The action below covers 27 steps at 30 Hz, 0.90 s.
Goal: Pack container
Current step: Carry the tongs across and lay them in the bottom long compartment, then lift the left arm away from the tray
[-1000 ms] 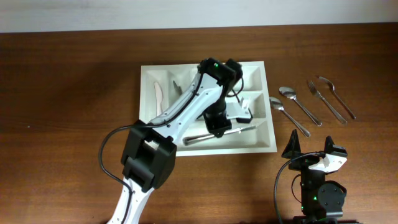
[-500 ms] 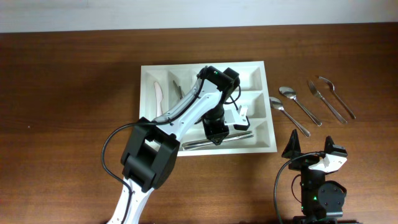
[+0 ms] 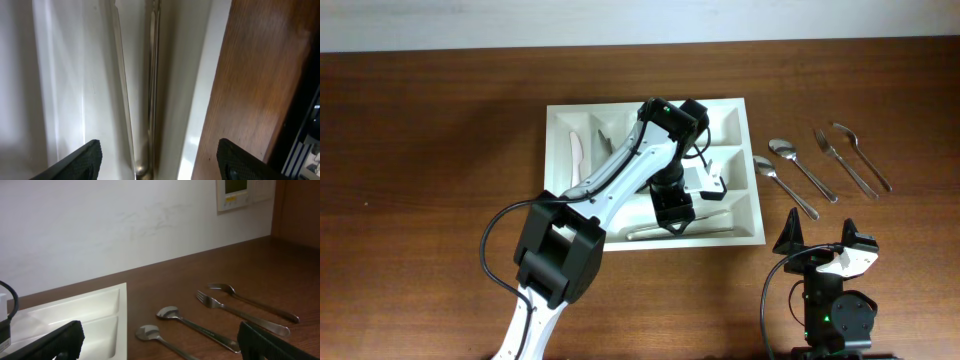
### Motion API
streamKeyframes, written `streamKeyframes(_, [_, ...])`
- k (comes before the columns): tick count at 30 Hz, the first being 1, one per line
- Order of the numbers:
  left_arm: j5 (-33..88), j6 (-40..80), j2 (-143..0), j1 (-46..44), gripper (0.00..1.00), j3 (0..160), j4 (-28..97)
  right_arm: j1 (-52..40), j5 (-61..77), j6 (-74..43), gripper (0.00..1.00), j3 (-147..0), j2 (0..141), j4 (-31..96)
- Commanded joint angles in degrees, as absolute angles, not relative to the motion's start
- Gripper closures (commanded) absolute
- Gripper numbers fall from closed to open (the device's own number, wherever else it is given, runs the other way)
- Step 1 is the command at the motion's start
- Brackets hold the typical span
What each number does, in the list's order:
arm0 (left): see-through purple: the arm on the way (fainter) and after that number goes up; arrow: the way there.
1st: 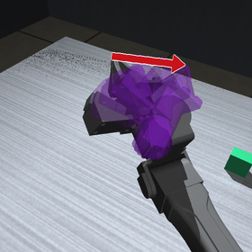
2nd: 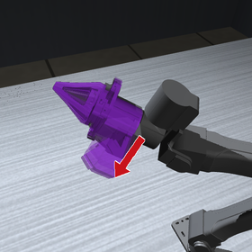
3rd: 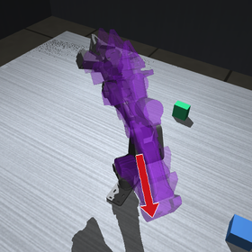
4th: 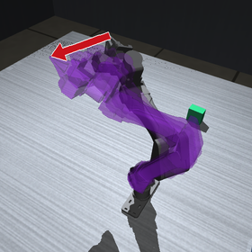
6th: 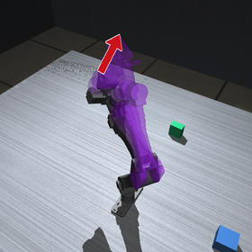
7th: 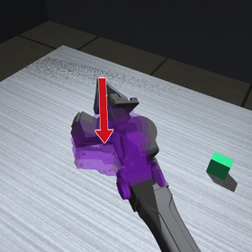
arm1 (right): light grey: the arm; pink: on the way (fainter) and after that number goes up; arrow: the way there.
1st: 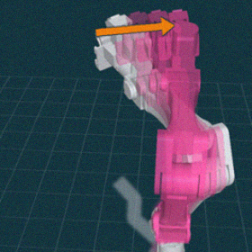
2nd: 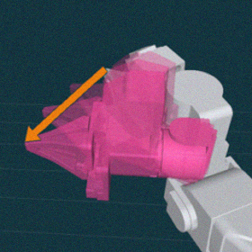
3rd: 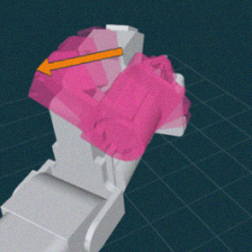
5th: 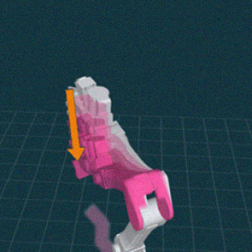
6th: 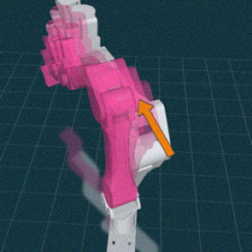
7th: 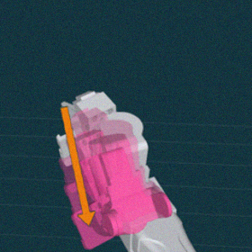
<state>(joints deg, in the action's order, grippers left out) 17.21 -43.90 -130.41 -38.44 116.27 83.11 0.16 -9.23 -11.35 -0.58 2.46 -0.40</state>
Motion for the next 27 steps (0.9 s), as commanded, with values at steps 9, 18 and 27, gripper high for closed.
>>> streamKeyframes(9, [-6.7, -15.0, -123.2, -21.7, 0.25, 133.8, 83.1, 0.1, -10.2, -10.8, 0.01, -0.3, 2.0, -0.6])
streamKeyframes(18, [-2.4, 0.4, -121.5, 5.2, 0.01, 148.0, 81.9, 0.1, -10.2, -10.8, 0.01, -0.3, 2.0, -0.6])
streamKeyframes(27, [0.9, 0.4, -121.5, 11.9, 0.01, 148.0, 86.3, 0.1, -10.2, -10.8, 0.01, -0.3, 2.0, -0.6])
